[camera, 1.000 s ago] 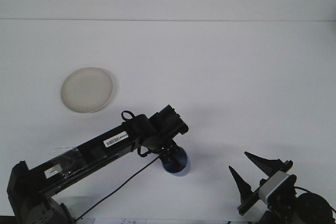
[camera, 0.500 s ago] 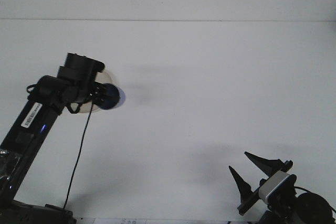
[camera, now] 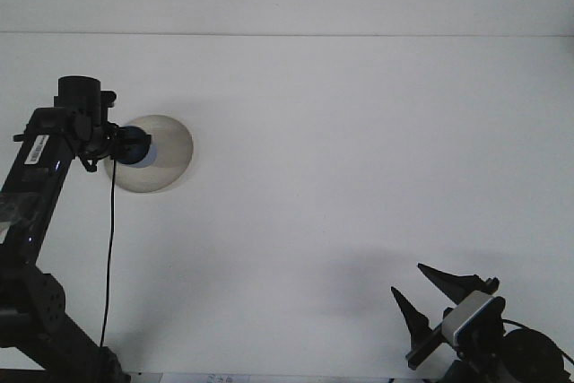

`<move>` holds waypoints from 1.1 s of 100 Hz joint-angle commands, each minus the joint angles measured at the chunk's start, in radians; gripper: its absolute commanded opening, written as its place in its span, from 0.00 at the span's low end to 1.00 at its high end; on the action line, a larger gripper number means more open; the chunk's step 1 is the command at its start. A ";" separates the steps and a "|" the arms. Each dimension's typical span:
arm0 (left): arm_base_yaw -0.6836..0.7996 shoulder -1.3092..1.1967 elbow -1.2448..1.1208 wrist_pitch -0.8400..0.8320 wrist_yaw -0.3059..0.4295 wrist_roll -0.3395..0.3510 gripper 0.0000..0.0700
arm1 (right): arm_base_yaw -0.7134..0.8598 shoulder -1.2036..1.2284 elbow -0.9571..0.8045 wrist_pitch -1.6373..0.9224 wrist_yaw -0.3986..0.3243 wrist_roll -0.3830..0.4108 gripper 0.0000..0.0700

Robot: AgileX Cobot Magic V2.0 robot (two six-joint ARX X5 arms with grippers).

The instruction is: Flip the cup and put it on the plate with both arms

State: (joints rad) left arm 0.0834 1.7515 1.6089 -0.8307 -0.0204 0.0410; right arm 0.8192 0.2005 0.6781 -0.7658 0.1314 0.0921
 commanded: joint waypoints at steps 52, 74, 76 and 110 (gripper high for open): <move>0.001 0.123 0.049 0.010 0.005 -0.029 0.65 | 0.011 0.003 0.004 0.009 0.002 0.017 0.59; 0.001 0.118 0.188 -0.046 0.058 -0.056 0.74 | 0.011 0.003 0.004 0.009 0.002 0.016 0.59; 0.001 0.116 0.202 -0.053 0.066 -0.058 0.74 | 0.011 0.003 0.004 0.009 0.001 0.016 0.59; -0.002 -0.164 0.278 -0.076 0.108 -0.087 0.74 | 0.011 0.003 0.004 0.011 0.090 0.016 0.59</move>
State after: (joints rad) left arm 0.0826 1.6642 1.8526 -0.9119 0.0811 -0.0303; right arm 0.8192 0.2001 0.6781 -0.7654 0.1932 0.0952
